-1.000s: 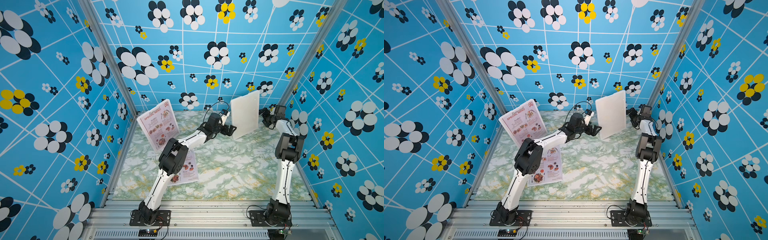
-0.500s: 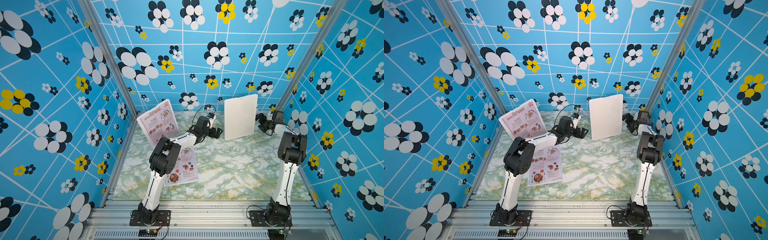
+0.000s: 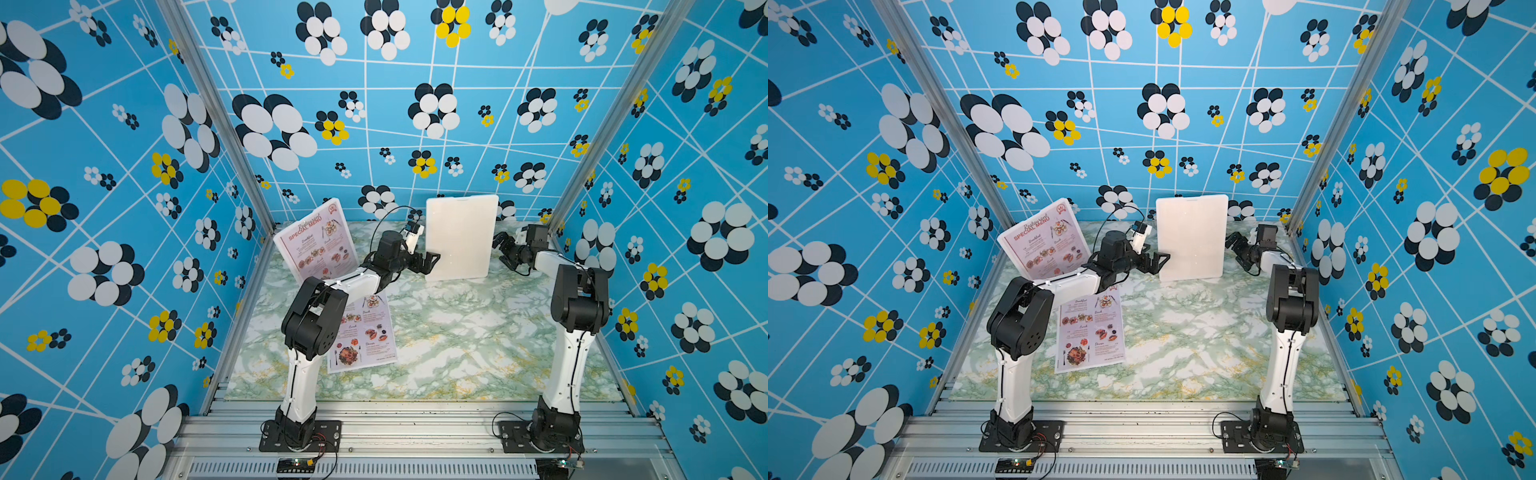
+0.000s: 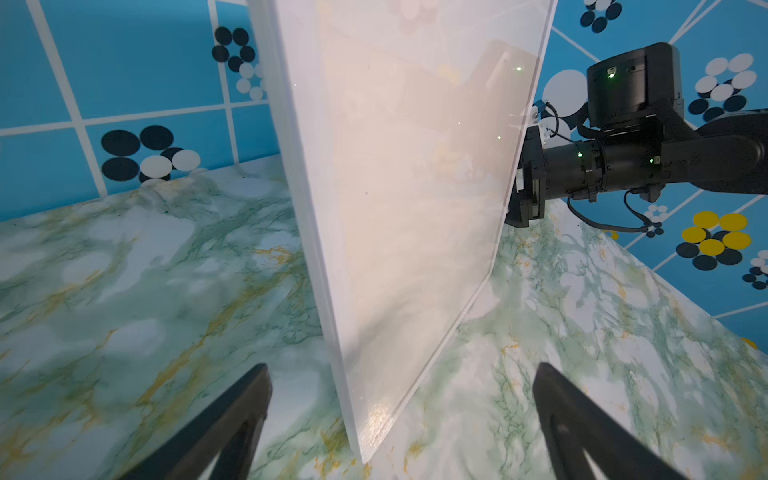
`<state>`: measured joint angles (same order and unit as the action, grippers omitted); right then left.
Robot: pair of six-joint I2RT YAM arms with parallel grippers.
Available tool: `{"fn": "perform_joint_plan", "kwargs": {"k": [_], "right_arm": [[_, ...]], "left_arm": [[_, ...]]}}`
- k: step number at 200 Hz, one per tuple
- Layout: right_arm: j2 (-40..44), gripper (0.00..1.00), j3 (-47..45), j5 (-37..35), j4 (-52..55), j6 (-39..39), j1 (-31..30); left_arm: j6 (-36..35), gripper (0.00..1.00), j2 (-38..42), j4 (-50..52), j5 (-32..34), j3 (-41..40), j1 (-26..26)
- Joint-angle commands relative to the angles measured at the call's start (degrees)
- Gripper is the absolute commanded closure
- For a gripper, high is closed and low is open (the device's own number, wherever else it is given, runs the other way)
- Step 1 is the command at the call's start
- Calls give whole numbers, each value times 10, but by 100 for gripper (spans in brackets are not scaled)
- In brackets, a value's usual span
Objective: Insert the menus into the narrow rack
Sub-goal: Move the narrow rack to the center of the board.
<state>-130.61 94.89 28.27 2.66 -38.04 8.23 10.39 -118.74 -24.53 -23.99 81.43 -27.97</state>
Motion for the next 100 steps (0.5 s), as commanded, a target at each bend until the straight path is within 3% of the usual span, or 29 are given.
{"fn": "perform_joint_plan", "kwargs": {"k": [1, 35, 62, 100], "right_arm": [[11, 1, 58, -18, 55, 10, 5], [-27, 1, 149, -13, 106, 5, -6], [-38, 1, 170, -15, 129, 13, -20], [-35, 1, 156, -15, 129, 17, -39]], "left_arm": [[-12, 0, -19, -58, -79, 17, 16], [0, 0, -68, -58, -132, 87, 13], [-2, 0, -101, -50, -152, 126, 1], [20, 0, -103, -92, -159, 99, 0]]}}
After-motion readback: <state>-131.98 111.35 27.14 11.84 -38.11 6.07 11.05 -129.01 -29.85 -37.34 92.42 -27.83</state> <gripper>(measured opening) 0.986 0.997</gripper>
